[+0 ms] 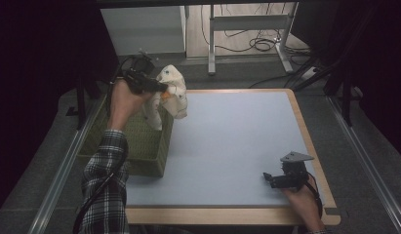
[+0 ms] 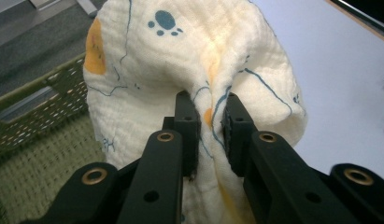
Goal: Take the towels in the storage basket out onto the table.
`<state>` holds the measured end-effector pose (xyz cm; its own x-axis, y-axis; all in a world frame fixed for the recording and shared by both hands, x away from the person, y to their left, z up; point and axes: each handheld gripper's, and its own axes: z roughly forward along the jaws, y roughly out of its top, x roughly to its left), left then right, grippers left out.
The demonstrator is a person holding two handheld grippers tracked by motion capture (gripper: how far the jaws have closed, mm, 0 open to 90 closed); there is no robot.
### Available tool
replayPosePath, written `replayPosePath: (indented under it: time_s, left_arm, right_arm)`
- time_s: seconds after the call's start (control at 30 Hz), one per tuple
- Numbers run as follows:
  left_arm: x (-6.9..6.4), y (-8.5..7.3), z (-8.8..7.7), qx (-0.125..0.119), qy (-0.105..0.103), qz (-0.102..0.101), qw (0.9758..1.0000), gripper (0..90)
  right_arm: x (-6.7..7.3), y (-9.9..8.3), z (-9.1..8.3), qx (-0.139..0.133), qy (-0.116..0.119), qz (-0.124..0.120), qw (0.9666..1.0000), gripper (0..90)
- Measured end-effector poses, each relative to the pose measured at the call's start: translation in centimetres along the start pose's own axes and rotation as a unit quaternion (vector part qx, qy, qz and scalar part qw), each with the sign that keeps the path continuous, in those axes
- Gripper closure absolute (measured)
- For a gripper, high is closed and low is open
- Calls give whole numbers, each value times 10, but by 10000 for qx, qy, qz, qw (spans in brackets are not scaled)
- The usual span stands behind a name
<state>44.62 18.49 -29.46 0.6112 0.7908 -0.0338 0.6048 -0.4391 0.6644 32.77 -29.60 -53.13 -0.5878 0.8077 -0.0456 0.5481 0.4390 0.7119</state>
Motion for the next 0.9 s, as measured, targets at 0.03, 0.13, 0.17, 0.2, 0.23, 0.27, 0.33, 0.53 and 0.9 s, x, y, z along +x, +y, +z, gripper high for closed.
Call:
replayPosePath:
  time_s: [0.03,0.13,0.17,0.2,0.23,0.27,0.33,0.53,0.9]
  left_arm:
    - [-4,4,3,-15,-43,32,10000,800]
    - [-8,8,6,-27,-68,75,9999,800]
    - [-10,9,7,-24,-85,95,9999,800]
    - [-13,11,9,-29,-107,122,9999,800]
    - [-15,13,11,-45,-125,122,9998,800]
    - [-17,15,13,-60,-152,134,9998,800]
    - [-22,18,17,-72,-184,168,9997,800]
    - [-35,28,31,-57,-315,282,9991,800]
    - [-62,39,63,1,-567,431,9975,798]
  right_arm:
    - [0,0,0,5,3,-2,10000,43]
    - [0,0,0,5,3,-1,10000,43]
    - [0,0,0,7,3,-2,10000,43]
    - [0,0,0,7,6,1,10000,43]
    - [0,0,0,7,5,2,10000,43]
    - [0,0,0,7,5,2,10000,43]
    - [0,0,0,8,5,1,10000,43]
    - [0,0,0,7,6,3,10000,43]
    - [0,0,0,6,7,9,10000,43]
